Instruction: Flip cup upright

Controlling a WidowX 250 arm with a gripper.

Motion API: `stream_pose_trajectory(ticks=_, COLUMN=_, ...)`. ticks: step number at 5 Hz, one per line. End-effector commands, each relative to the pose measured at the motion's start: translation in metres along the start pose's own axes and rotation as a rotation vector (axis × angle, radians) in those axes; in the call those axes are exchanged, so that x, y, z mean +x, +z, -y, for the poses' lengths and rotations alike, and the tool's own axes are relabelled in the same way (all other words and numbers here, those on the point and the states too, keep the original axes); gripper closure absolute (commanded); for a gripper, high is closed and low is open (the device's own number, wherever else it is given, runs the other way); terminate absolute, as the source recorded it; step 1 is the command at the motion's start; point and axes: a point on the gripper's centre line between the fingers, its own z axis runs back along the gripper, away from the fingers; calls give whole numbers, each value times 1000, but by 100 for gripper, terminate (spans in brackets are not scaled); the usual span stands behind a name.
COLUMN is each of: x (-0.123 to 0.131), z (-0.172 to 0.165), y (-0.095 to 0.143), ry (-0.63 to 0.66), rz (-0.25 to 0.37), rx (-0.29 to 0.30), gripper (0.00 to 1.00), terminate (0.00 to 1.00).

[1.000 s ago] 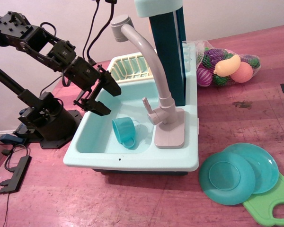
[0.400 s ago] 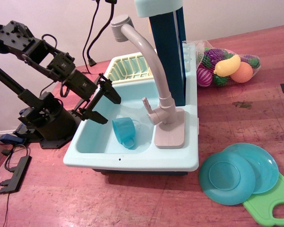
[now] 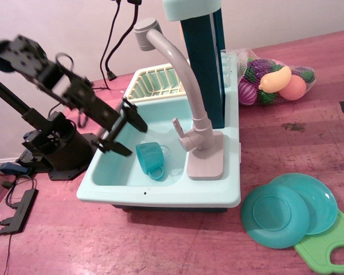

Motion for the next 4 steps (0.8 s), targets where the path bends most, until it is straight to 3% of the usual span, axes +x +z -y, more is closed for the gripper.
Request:
stream_pose_trajectory(ticks=1, x=5, z=2, y=-20, ry=40, rz=40, rx=17, gripper=0, terminate=0)
stream_pose_trajectory(ticks=2, x=8, z=0, y=-37, ry=49, rz=31, rx=29, gripper=0, terminate=0)
stream_pose_trajectory(ticks=3, x=10, z=-8, y=-29, ry=151, rz=7, rx=54, gripper=100, terminate=0)
stream_pose_trajectory(ticks=4, x=22, z=-16, y=-8, ry=316, rz=-34, rx=24, gripper=100, terminate=0)
